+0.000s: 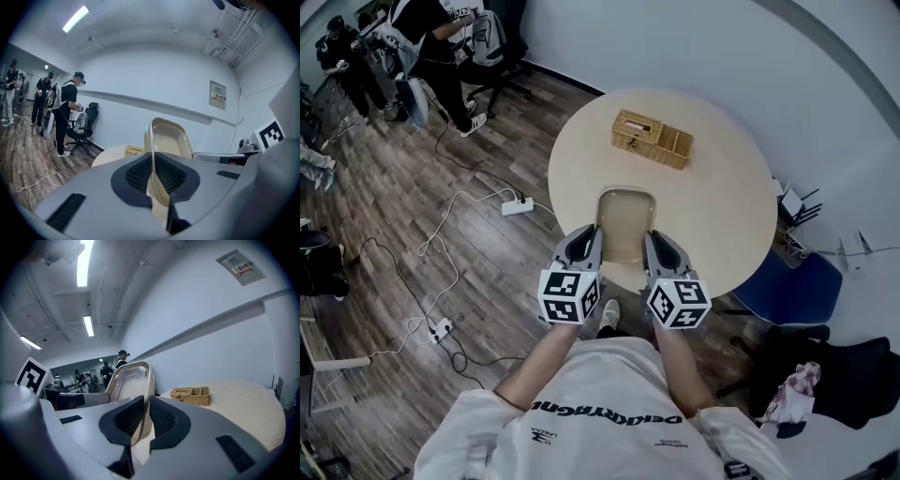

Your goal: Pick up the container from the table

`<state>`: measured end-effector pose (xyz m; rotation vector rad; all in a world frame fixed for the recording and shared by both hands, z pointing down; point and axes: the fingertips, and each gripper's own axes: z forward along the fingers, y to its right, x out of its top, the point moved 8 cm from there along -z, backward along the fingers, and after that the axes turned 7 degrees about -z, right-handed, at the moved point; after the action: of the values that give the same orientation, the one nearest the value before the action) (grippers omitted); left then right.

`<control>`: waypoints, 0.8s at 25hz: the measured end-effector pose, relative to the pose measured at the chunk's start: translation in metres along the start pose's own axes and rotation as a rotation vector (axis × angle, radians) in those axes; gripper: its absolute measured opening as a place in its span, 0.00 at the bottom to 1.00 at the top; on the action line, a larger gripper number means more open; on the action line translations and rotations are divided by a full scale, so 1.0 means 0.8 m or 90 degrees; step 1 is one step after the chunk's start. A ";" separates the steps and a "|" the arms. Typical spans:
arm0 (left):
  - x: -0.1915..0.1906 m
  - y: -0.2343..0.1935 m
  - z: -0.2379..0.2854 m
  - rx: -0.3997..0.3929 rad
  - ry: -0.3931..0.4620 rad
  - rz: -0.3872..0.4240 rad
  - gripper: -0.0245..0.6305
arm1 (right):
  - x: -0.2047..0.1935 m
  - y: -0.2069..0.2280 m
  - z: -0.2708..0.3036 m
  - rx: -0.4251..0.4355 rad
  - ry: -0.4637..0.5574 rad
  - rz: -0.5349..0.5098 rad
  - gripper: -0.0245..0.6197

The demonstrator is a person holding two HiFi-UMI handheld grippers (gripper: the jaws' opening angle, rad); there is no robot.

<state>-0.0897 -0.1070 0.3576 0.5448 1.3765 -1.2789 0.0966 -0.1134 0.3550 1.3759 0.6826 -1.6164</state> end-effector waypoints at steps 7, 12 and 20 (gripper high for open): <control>0.014 0.005 -0.011 0.004 0.031 0.020 0.09 | 0.013 -0.009 -0.004 -0.003 0.028 -0.025 0.14; 0.015 0.009 -0.015 0.006 0.043 0.026 0.09 | 0.015 -0.011 -0.009 -0.008 0.038 -0.021 0.14; 0.010 0.014 -0.009 0.009 0.046 0.027 0.09 | 0.014 -0.002 -0.009 -0.009 0.037 -0.022 0.14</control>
<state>-0.0848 -0.0998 0.3445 0.6317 1.4091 -1.2455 0.0988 -0.1095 0.3425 1.4128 0.7547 -1.6009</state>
